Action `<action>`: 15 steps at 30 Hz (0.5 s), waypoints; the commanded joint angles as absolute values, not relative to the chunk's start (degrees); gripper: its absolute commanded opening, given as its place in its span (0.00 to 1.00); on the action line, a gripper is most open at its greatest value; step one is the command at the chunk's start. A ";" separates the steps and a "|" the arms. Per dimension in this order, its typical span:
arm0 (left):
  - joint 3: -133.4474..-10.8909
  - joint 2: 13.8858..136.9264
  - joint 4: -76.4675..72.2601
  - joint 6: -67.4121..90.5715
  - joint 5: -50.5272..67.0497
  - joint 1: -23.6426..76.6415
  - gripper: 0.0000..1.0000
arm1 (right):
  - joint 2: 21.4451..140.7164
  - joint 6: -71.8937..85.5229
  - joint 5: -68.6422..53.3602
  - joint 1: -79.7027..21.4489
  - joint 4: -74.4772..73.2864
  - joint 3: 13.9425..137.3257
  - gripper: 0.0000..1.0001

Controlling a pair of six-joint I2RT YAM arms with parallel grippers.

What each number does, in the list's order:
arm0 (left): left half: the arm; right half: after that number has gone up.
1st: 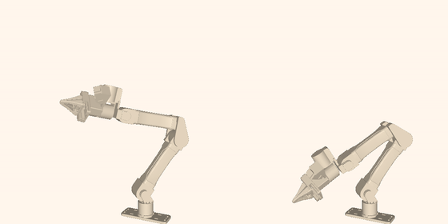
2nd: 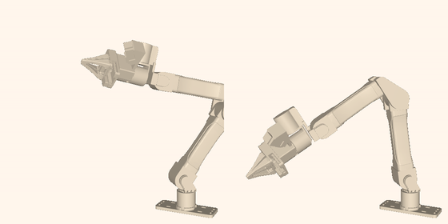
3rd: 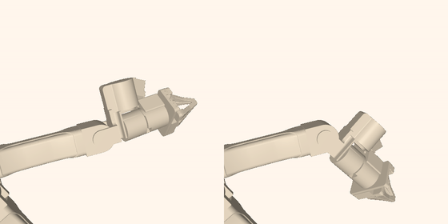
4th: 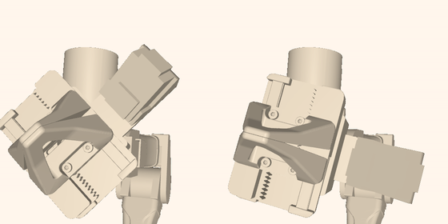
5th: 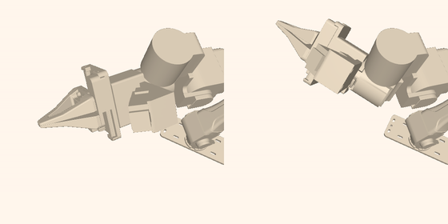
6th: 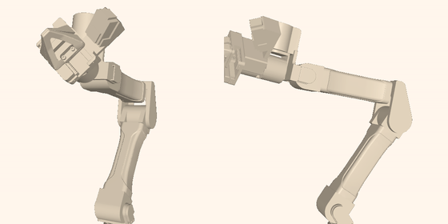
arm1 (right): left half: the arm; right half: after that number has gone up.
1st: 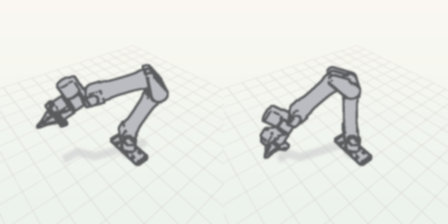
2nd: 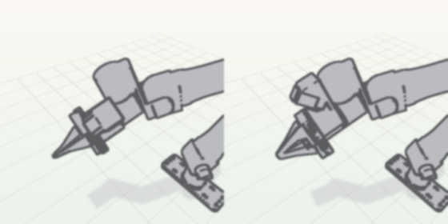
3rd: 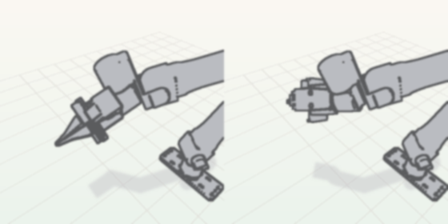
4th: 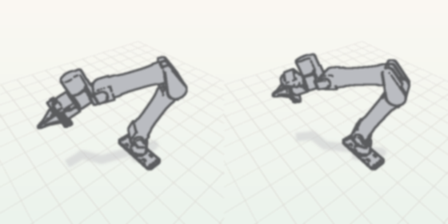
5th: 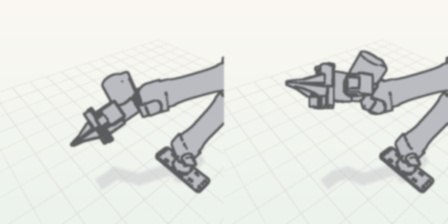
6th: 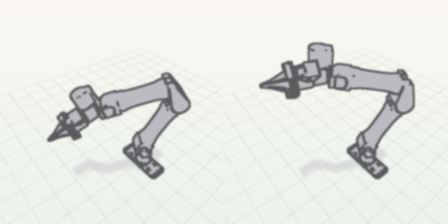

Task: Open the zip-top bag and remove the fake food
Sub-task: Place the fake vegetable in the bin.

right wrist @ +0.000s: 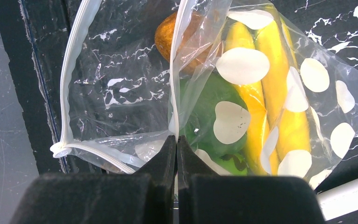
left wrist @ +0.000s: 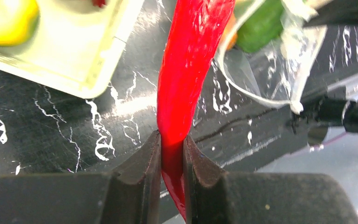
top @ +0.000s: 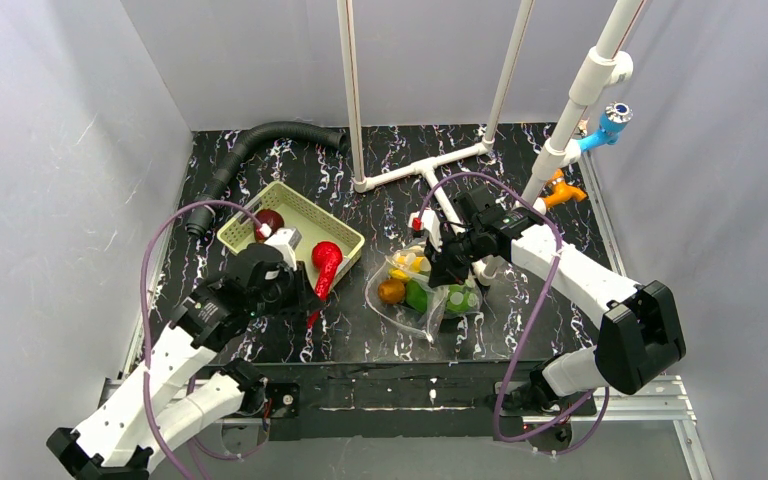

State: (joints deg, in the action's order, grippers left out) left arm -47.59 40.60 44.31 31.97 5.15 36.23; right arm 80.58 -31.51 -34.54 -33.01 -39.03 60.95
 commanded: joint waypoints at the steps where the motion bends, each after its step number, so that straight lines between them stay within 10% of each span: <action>1: -46.58 42.72 40.99 37.77 -4.47 34.90 0.00 | 78.53 -31.24 -35.79 -32.17 -38.86 60.43 0.01; 15: -49.18 65.44 26.47 36.68 -10.99 20.38 0.10 | 78.09 -31.23 -36.65 -32.17 -38.94 60.34 0.01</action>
